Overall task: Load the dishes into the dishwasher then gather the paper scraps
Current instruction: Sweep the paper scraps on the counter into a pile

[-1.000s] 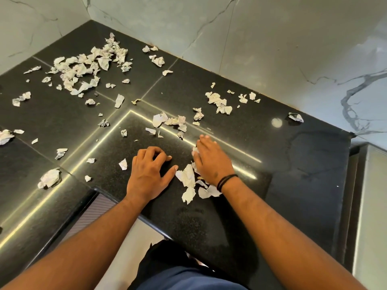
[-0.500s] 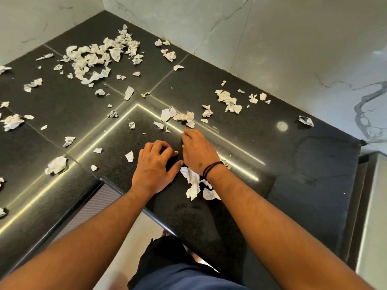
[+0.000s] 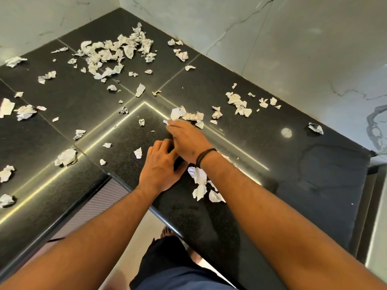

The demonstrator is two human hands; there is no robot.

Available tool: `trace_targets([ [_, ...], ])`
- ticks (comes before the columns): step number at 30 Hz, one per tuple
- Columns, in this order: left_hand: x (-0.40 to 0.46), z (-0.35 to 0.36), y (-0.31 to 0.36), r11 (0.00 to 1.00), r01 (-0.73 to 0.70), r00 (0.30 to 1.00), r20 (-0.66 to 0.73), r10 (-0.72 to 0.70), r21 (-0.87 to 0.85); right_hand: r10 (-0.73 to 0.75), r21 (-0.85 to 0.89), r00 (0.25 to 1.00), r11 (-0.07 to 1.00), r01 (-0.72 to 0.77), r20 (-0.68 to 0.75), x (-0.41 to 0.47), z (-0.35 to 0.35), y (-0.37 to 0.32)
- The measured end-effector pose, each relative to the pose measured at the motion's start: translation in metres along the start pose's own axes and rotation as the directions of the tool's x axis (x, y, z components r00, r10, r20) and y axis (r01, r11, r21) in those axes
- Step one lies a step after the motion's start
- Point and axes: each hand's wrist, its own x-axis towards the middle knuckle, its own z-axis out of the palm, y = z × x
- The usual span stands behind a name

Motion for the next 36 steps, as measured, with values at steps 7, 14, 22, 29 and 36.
trace_targets([
  [7, 0.0, 0.001, -0.001, 1.0, 0.014, 1.0, 0.003, -0.014, 0.003, 0.095, -0.013, 0.98, 0.996, -0.094, 0.178, -0.009, 0.005, 0.016],
  [14, -0.001, 0.0, -0.001, 1.0, 0.008, 1.0, 0.008, -0.008, -0.003, 0.21, 0.038, 0.972, 0.976, -0.216, 0.107, -0.095, -0.003, 0.017],
  [22, 0.0, -0.002, 0.0, 0.999, -0.032, 0.999, -0.009, 0.032, 0.025, 0.418, 0.022, 0.902, 0.908, -0.418, -0.108, -0.091, -0.025, 0.059],
  [29, 0.026, 0.012, 0.019, 0.999, 0.036, 0.999, -0.036, -0.036, 0.027, 0.389, -0.068, 0.919, 0.917, -0.394, -0.067, -0.124, -0.006, 0.033],
  [36, 0.028, 0.018, 0.019, 0.998, 0.032, 0.999, 0.005, -0.032, 0.06, 0.489, 0.071, 0.845, 0.871, -0.486, -0.217, -0.13, -0.015, 0.057],
])
